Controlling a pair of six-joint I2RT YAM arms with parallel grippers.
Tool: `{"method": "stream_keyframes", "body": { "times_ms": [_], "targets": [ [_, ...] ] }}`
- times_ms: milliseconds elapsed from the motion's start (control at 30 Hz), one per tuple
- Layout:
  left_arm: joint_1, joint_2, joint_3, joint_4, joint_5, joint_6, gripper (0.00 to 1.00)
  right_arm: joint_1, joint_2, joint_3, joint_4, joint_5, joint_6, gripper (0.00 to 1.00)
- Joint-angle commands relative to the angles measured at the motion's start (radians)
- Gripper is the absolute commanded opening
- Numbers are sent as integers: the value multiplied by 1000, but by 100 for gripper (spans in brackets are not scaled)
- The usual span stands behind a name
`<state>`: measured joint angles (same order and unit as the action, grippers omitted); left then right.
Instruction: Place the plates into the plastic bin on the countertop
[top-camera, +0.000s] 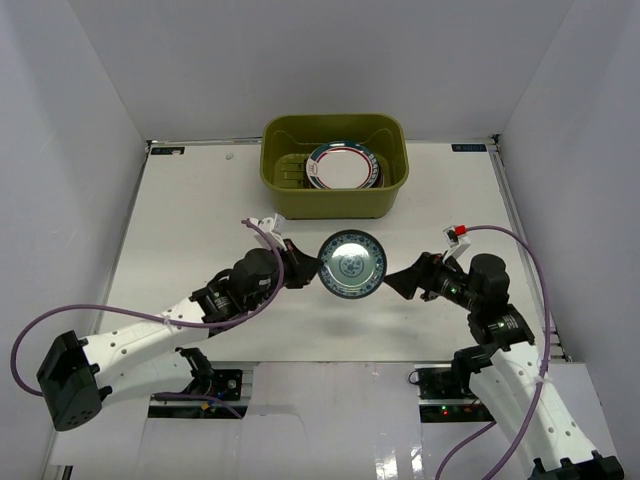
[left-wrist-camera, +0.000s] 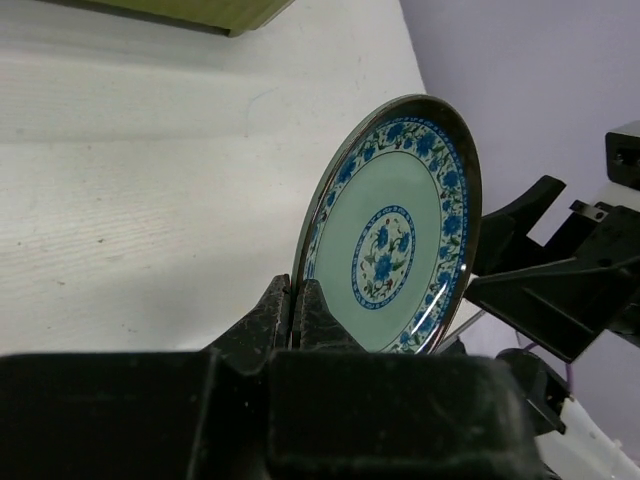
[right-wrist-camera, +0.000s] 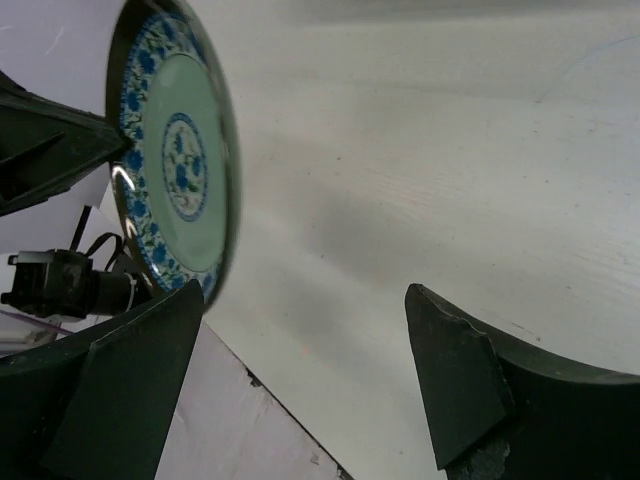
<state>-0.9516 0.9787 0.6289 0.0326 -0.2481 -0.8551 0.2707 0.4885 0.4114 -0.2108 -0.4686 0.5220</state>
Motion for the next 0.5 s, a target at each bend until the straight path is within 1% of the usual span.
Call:
{"method": "stream_keyframes", "body": {
  "times_ms": [0, 33, 167, 233, 267, 333, 400, 433, 467],
  "targets": [
    [4, 2, 5, -5, 0, 40, 0, 4, 8, -14, 151, -130, 67, 88],
    [5, 3, 12, -14, -13, 44, 0, 2, 7, -5, 146, -130, 67, 88],
    [11, -5, 25, -26, -37, 63, 0, 4, -33, 43, 79, -26, 26, 84],
    [13, 3, 29, -14, -14, 64, 0, 4, -34, 35, 109, -48, 35, 85],
    [13, 9, 31, -4, 24, 64, 0, 4, -24, 26, 131, -70, 44, 86],
    [13, 23, 28, 47, 70, 59, 0, 4, 30, 12, 177, -131, 73, 87],
    [13, 34, 26, 72, 122, 57, 0, 4, 57, 0, 198, -153, 94, 87],
    [13, 41, 29, 72, 133, 54, 0, 4, 56, -2, 229, -148, 98, 86],
    [13, 52, 34, 75, 144, 54, 0, 4, 55, 0, 234, -122, 98, 81]
  ]
}}
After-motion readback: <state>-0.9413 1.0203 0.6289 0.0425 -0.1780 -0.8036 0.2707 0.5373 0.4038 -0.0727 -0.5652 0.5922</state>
